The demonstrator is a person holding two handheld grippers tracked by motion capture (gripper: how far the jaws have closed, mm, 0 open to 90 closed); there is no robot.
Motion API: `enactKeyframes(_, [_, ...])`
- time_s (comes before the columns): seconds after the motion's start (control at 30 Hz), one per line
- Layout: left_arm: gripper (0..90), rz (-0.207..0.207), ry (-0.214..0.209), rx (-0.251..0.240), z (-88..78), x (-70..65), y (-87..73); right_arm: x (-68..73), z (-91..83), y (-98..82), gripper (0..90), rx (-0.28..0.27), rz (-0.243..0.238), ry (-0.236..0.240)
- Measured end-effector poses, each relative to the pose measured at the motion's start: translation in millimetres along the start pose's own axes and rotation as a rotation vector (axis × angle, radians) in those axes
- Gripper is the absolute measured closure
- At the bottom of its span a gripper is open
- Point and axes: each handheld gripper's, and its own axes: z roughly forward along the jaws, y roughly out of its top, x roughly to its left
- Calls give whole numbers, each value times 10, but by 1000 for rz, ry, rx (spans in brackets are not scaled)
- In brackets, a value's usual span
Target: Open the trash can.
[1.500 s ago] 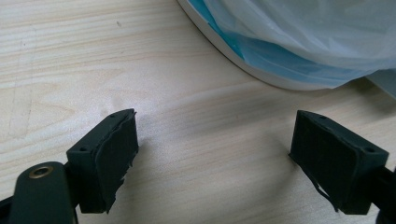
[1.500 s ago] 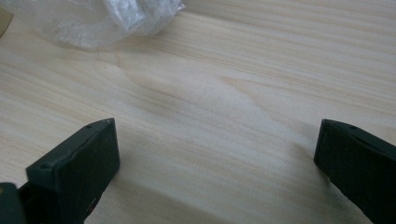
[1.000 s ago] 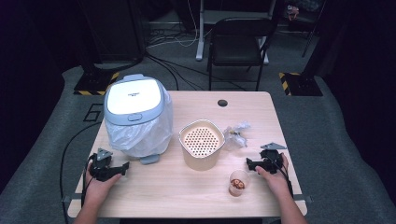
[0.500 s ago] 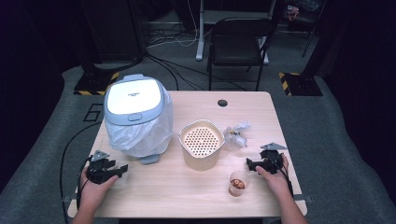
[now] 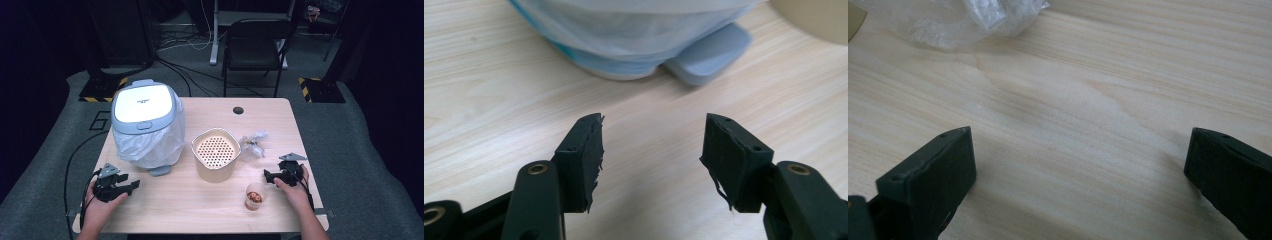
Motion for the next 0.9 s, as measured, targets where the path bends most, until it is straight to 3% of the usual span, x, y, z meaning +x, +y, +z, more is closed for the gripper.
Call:
enactKeyframes(0.17, [429,15,-56,-27,-30,-125,11,0,0,0,0,0,0,0])
enactKeyframes(0.33, [436,18,-115,-27,68,-228,75,0,1,0,0,-1,0,0])
enactKeyframes(0.57, [432,69,-120,-13,205,-358,165,0,-1,0,0,0,0,-1])
enactKeyframes(0.6, [432,96,-118,-10,216,-360,178,0,-1,0,0,1,0,-1])
enactKeyframes(0.8, [423,147,-138,18,362,-504,252,0,-1,0,0,0,0,-1])
enactKeyframes(0.87, [422,143,-136,9,388,-532,254,0,0,0,0,0,0,-1])
enactKeyframes(0.9, [419,110,-135,9,411,-575,252,0,0,0,0,0,0,-1])
